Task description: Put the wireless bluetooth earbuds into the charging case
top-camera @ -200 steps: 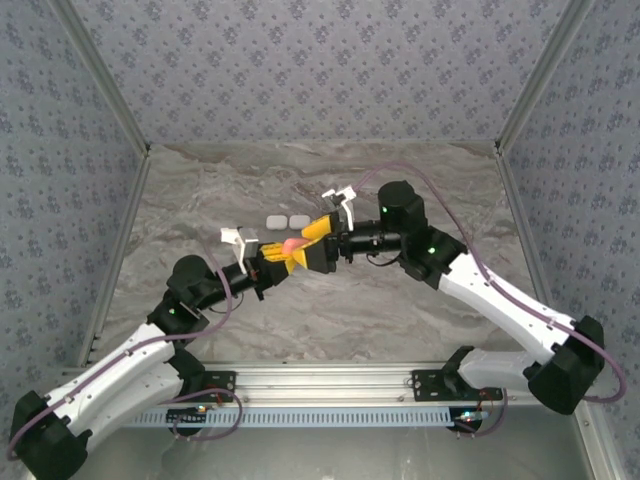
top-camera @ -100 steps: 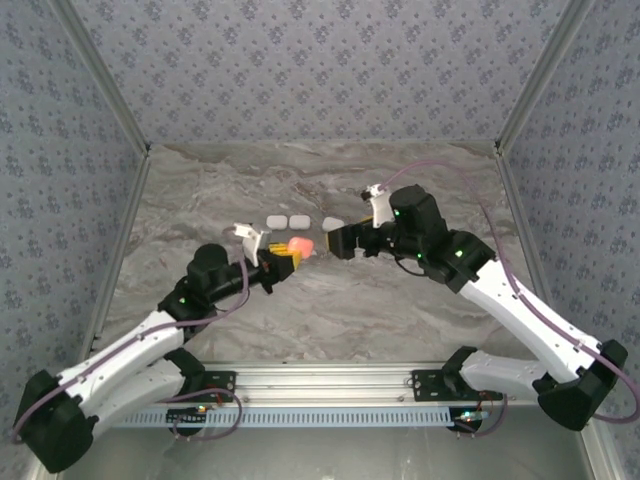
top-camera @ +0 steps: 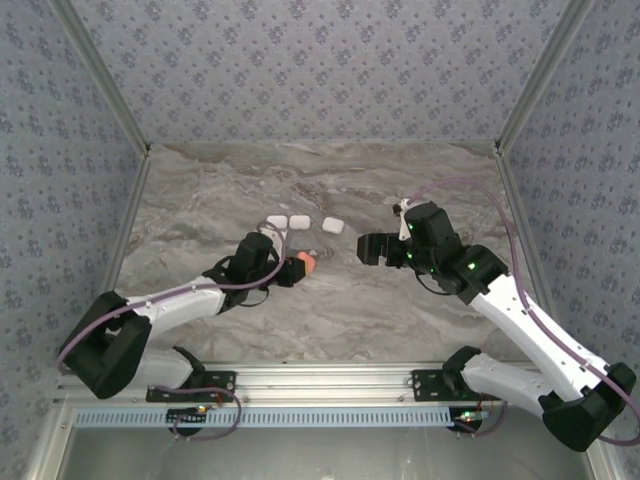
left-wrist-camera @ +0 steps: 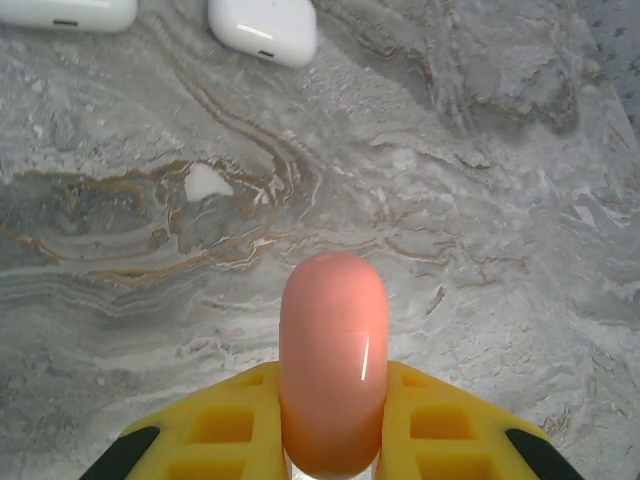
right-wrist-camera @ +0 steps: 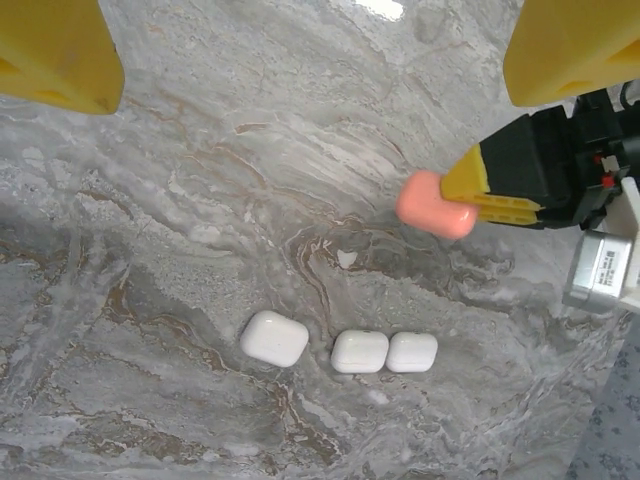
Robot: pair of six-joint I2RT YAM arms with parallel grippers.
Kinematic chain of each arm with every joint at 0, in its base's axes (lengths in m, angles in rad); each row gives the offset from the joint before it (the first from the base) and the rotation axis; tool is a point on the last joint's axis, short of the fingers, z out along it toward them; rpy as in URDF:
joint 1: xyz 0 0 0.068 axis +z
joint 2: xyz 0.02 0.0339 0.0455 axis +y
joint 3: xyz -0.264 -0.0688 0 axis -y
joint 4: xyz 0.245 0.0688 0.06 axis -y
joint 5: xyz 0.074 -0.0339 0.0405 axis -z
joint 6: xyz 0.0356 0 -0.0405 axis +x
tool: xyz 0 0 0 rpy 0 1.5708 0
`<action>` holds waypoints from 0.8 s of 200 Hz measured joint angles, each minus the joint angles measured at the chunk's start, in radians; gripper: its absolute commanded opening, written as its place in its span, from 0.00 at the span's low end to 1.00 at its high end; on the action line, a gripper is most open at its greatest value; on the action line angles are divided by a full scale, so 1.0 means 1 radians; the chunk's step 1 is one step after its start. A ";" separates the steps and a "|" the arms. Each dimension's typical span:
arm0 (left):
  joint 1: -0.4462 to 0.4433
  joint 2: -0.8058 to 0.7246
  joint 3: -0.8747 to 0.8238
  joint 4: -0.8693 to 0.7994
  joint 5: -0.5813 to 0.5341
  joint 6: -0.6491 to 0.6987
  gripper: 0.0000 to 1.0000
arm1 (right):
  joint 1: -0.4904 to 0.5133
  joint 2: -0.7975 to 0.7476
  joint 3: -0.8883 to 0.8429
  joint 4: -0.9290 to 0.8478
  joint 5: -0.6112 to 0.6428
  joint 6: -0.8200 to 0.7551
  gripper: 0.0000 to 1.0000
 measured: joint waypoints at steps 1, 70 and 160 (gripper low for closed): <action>0.000 0.006 0.004 0.000 0.000 -0.003 0.00 | 0.000 0.000 0.000 0.000 0.000 0.000 1.00; 0.060 0.219 0.054 0.037 0.048 -0.091 0.09 | -0.014 -0.018 -0.011 -0.014 0.018 0.003 1.00; 0.082 0.118 0.055 -0.129 -0.027 -0.044 0.73 | -0.112 -0.033 -0.011 -0.048 0.019 -0.042 1.00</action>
